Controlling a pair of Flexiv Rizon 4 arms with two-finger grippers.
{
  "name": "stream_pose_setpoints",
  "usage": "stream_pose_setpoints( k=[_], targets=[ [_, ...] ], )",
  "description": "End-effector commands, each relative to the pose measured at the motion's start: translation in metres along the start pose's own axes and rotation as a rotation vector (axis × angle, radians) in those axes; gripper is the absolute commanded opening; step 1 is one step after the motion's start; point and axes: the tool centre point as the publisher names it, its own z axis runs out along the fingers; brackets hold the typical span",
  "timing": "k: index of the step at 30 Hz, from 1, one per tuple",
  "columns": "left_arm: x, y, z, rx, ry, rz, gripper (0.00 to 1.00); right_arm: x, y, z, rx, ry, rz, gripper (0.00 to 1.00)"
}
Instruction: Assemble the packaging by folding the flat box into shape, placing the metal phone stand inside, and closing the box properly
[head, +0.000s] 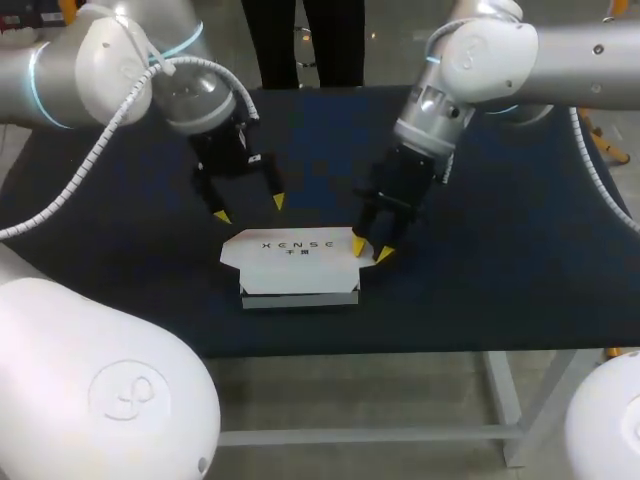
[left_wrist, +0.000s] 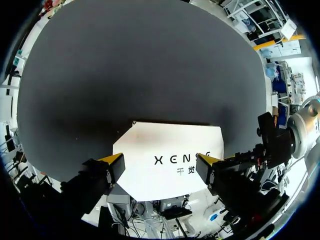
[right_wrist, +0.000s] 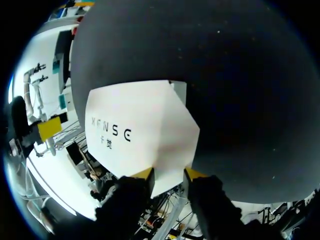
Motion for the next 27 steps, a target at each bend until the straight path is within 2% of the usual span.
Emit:
stream_pose_setpoints(
  k=[1,3,4,15,18,23,27],
  targets=[
    [-0.003,0.0,0.007,-0.092,0.01,0.008,0.84,-0.001,0.001,0.001,0.004,0.002,0.001,0.42],
    [-0.006,0.008,0.008,-0.096,0.018,0.015,0.66,-0.001,0.001,0.001,0.006,0.004,0.001,0.42],
    [-0.007,0.011,0.009,-0.096,0.016,0.016,0.71,-0.001,0.002,0.001,0.006,0.005,0.002,0.42],
    [-0.015,0.026,0.031,-0.077,-0.023,-0.043,0.62,-0.001,0.003,0.003,0.012,0.004,0.007,0.42],
    [-0.019,0.027,0.035,-0.073,-0.028,-0.046,0.54,-0.002,0.002,0.002,0.01,0.003,0.01,0.42],
    [-0.023,0.028,0.039,-0.075,-0.036,-0.051,0.56,-0.002,0.002,0.001,0.006,0.002,0.013,0.42],
    [-0.025,0.03,0.041,-0.069,-0.042,-0.055,0.53,-0.003,0.002,0.0,0.003,0.004,0.017,0.42]
  ],
)
